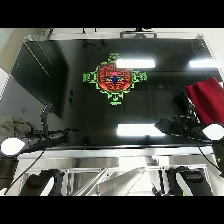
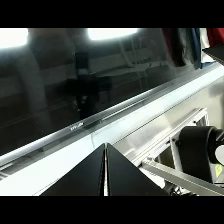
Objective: Fold the shirts.
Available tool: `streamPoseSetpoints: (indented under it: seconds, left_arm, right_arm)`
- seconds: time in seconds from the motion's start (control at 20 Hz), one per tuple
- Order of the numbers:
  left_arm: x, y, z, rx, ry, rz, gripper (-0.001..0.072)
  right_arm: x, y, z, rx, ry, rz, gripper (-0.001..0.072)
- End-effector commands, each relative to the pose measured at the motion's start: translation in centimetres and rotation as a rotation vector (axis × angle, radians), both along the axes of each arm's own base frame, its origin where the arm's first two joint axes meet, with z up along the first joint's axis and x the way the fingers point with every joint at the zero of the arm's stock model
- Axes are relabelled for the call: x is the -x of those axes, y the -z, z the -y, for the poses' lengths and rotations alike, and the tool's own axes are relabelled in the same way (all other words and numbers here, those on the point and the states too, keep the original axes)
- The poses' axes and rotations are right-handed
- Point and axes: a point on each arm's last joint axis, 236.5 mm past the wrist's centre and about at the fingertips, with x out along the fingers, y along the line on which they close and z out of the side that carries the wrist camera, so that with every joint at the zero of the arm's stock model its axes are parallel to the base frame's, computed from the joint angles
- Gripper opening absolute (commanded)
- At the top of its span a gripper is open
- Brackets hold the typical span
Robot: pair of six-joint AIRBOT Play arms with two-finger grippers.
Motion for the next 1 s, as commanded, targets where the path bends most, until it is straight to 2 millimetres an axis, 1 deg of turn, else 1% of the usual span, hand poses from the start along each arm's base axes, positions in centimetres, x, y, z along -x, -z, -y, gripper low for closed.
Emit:
streamPoseSetpoints:
  seconds: [0.0, 0.1, 0.15, 0.2, 0.25, 0.3, 0.35, 0.4, 0.45, 0.5, 0.55, 0.6, 0.65, 0.7, 0.75, 0.8, 0.85, 0.9, 0.95]
  left_arm:
    - [0.0, 0.0, 0.0, 0.0, 0.001, 0.001, 0.0004]
    - [-0.3, -0.1, -0.1, -0.003, -0.004, 0.017, 0.0005]
    - [-0.7, -0.3, -0.2, -0.002, -0.017, 0.03, 0.0087]
    - [-1.3, -0.7, -0.4, -0.009, -0.031, 0.054, 0.0324]
    - [-2.0, -1.5, -0.9, -0.031, -0.047, 0.09, 0.0469]
    - [-3.2, -2.4, -2.2, -0.076, -0.077, 0.135, 0.072]
    - [-4.4, -3.3, -4.0, -0.13, -0.129, 0.165, 0.072]
    - [-5.6, -4.1, -6.5, -0.197, -0.205, 0.184, 0.072]
    - [-6.7, -5.0, -10.0, -0.278, -0.309, 0.189, 0.072]
    - [-7.4, -5.9, -14.1, -0.374, -0.419, 0.194, 0.072]
    - [-7.6, -6.6, -18.5, -0.481, -0.525, 0.191, 0.072]
    - [-7.1, -7.5, -23.8, -0.604, -0.649, 0.173, 0.072]
    - [-6.1, -8.2, -28.4, -0.704, -0.767, 0.138, 0.072]
    - [-4.5, -8.9, -33.1, -0.787, -0.896, 0.09, 0.072]
    - [-3.0, -9.2, -36.4, -0.82, -1.001, 0.04, 0.072]
    - [-1.4, -9.1, -39.3, -0.817, -1.099, -0.019, 0.072]
    - [-0.1, -8.5, -41.2, -0.791, -1.173, -0.08, 0.072]
    - [0.9, -7.6, -42.9, -0.757, -1.233, -0.135, 0.072]
    - [1.9, -6.3, -44.2, -0.712, -1.279, -0.197, 0.072]
  right_arm:
    - [0.0, 0.0, 0.0, 0.0, -0.001, 0.0, 0.0021]
    - [0.0, 0.0, 0.0, 0.0, -0.001, 0.0, 0.0022]
    - [0.0, 0.0, 0.0, 0.0, -0.001, 0.0, 0.0022]
    - [0.0, 0.0, 0.0, 0.0, -0.001, 0.0, 0.0022]
    - [0.0, 0.0, 0.0, 0.0, -0.001, 0.0, 0.0022]
    - [0.0, 0.0, 0.0, 0.0, -0.001, 0.0, 0.0022]
    - [0.0, 0.0, 0.0, 0.0, -0.001, 0.0, 0.0022]
    - [0.0, 0.0, 0.0, 0.0, -0.001, 0.0, 0.0022]
    - [0.0, 0.0, 0.0, 0.0, -0.001, 0.0, 0.0022]
    - [0.0, 0.0, 0.0, 0.0, 0.0, 0.0, 0.0022]
    - [0.0, 0.0, 0.0, 0.0, -0.001, 0.0, 0.0022]
    - [0.0, 0.0, 0.0, 0.0, -0.001, 0.0, 0.0022]
    - [0.0, 0.0, 0.0, 0.0, -0.001, 0.0, 0.0022]
    - [0.0, 0.0, 0.0, 0.0, -0.001, 0.0, 0.0022]
    - [0.0, 0.0, 0.0, 0.0, -0.001, 0.0, 0.0022]
    - [0.0, 0.0, 0.0, 0.0, -0.001, 0.0, 0.0022]
    - [0.0, 0.0, 0.0, 0.0, -0.001, 0.0, 0.0022]
    - [0.0, 0.0, 0.0, 0.0, -0.001, 0.0, 0.0022]
    - [0.0, 0.0, 0.0, 0.0, -0.001, 0.0, 0.0022]
